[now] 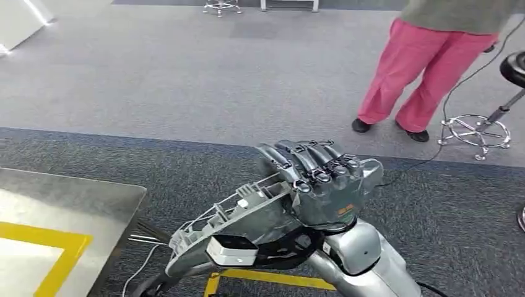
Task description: Take the parts from the cabinet and place them on the table.
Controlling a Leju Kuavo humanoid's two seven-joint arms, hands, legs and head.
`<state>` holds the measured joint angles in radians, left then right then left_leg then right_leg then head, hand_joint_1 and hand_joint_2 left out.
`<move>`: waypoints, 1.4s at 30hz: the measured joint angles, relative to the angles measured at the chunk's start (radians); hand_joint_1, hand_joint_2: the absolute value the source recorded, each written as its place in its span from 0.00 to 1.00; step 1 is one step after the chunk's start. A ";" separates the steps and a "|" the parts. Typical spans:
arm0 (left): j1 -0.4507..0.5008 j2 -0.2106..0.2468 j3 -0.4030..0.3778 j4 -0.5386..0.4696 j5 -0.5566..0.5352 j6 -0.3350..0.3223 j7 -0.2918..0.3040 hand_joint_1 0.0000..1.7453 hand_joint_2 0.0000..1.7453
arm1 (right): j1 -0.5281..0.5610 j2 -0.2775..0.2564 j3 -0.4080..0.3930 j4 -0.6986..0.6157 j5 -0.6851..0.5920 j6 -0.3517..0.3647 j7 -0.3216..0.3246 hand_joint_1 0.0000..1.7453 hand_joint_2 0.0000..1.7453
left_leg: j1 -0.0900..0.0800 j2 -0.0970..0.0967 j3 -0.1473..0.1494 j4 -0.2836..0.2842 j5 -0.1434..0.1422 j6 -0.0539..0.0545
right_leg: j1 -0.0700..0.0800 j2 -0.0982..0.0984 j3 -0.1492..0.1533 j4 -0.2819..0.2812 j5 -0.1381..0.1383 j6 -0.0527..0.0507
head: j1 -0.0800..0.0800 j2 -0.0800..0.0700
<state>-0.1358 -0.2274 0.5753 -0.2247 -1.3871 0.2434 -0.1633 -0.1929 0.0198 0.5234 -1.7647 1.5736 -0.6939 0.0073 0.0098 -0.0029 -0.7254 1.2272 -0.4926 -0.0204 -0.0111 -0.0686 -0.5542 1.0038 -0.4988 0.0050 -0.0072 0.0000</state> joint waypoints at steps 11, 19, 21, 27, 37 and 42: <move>-0.004 -0.002 -0.015 0.000 0.011 0.000 0.001 0.00 1.00 | -0.008 0.001 0.008 0.000 0.000 0.000 0.004 1.00 1.00 | -0.009 -0.008 0.111 -0.215 0.056 0.058 | 0.002 0.061 -0.089 0.220 -0.135 0.045 | 0.014 0.000; -0.001 0.000 -0.037 0.000 0.038 -0.004 0.006 0.00 1.00 | -0.009 0.000 0.016 0.001 0.000 0.000 0.005 1.00 1.00 | -0.010 -0.118 0.104 -0.201 0.052 0.042 | -0.012 0.152 -0.033 0.004 0.014 0.034 | 0.016 0.000; 0.004 0.001 -0.041 0.000 0.046 -0.004 0.008 0.00 1.00 | -0.009 0.000 0.016 0.002 0.000 0.000 0.005 1.00 1.00 | -0.002 -0.136 0.097 -0.208 0.059 0.029 | -0.005 0.138 -0.034 0.014 0.014 0.029 | 0.015 0.000; 0.003 0.006 -0.071 0.000 0.067 -0.007 0.021 0.00 1.00 | -0.011 0.001 0.016 0.002 0.000 0.000 0.008 1.00 1.00 | -0.005 -0.014 -0.018 0.037 -0.068 0.005 | -0.004 0.051 -0.017 -0.004 0.015 -0.004 | 0.001 0.000; 0.006 0.011 -0.117 0.000 0.079 -0.006 0.031 0.00 1.00 | -0.014 0.001 0.022 0.002 0.000 0.000 0.014 1.00 1.00 | -0.023 0.056 0.106 -0.209 0.046 0.032 | 0.009 -0.065 0.007 -0.005 -0.008 0.025 | 0.001 0.000; 0.001 0.010 -0.142 -0.001 0.089 -0.005 0.037 0.00 1.00 | -0.012 0.000 0.023 0.001 0.000 0.000 0.015 1.00 1.00 | -0.010 -0.011 0.114 -0.220 0.054 0.058 | 0.000 0.063 -0.110 0.239 -0.135 0.044 | 0.013 0.000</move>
<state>-0.1346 -0.2178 0.4333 -0.2255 -1.2985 0.2388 -0.1266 -0.2049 0.0198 0.5467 -1.7636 1.5732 -0.6943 0.0225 0.0001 -0.0140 -0.6112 1.0073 -0.4385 0.0374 -0.0114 -0.0055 -0.6643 1.2426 -0.6340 0.0490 0.0057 0.0000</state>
